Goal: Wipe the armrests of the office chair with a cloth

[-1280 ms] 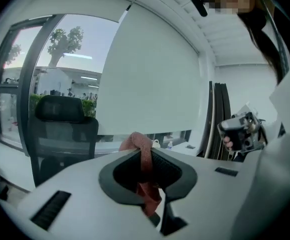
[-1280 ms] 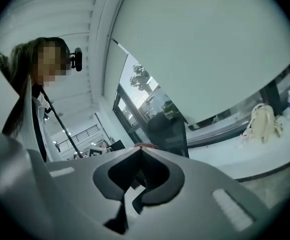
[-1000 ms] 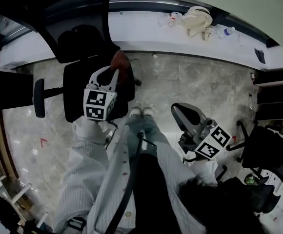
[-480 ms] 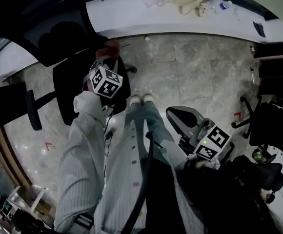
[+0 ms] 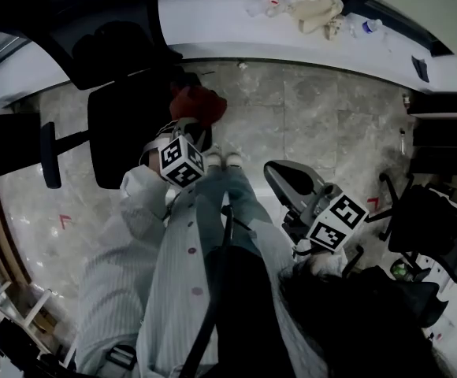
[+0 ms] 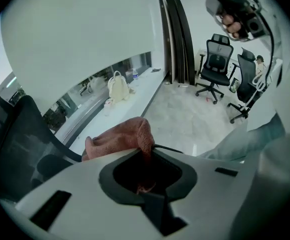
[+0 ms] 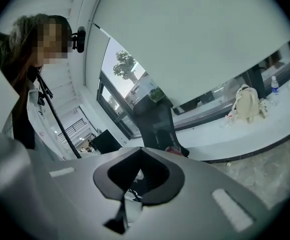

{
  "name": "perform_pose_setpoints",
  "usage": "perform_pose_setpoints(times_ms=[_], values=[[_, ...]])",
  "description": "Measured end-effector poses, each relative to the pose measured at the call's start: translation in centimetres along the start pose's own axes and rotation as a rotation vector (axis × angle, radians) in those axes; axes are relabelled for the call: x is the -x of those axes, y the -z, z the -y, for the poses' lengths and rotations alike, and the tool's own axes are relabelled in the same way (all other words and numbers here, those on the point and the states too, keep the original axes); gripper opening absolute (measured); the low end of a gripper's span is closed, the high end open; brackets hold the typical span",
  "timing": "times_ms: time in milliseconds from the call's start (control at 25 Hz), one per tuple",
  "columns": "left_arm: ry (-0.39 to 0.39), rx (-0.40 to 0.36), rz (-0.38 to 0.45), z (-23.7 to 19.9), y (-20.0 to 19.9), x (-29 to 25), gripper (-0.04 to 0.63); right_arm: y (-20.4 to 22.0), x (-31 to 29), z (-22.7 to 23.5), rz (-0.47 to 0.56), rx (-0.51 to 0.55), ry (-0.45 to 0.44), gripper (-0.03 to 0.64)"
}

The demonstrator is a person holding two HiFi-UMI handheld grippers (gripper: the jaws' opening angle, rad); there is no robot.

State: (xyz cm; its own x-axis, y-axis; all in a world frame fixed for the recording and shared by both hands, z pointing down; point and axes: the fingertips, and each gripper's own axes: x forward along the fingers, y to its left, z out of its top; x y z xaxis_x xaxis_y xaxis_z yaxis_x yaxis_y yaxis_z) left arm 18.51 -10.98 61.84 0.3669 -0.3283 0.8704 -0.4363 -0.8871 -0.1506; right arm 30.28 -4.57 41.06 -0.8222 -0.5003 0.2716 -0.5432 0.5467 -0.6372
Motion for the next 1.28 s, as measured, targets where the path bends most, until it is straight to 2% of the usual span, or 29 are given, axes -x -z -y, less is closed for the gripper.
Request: perform_pose_setpoints(times_ms=[200,400,480,840,960,1000,1120,1280], values=[[-0.008,-0.039,0.020,4.6,1.4,1.9,0.048,-0.8,-0.4,-0.6,-0.003,0.000,-0.059,0.002],[0.022,-0.071,0.027,4.4,1.6,2.2,0.048,-1.1,-1.7,-0.8,-0.027,-0.005,-0.102,0.002],[0.000,-0.056,0.030,2.6,1.8,1.7,0.048,-0.6,-2.2,-0.8,-0.050,-0.003,-0.100,0.002],[-0.099,0.155,0.023,-9.9,1.5,-2.3,0.048,2.3,-3.0,1.1,-0.140,-0.036,-0.055,0.002],[-0.175,0.177,-0.023,-13.1,1.6,-2.9,0.048,2.7,-2.7,1.4,-0.133,-0.050,-0.051,0.002],[-0.176,0.192,-0.039,-13.5,1.6,-3.0,0.048,2.7,-2.5,1.4,-0.126,-0.054,-0.050,0.002],[-0.096,0.208,-0.067,-11.4,1.3,-3.2,0.048,2.6,-2.0,1.2,-0.113,-0.051,-0.047,0.002],[-0.071,0.102,-0.092,-6.6,1.5,-2.3,0.048,2.2,-1.6,0.6,-0.096,-0.034,-0.061,0.002]])
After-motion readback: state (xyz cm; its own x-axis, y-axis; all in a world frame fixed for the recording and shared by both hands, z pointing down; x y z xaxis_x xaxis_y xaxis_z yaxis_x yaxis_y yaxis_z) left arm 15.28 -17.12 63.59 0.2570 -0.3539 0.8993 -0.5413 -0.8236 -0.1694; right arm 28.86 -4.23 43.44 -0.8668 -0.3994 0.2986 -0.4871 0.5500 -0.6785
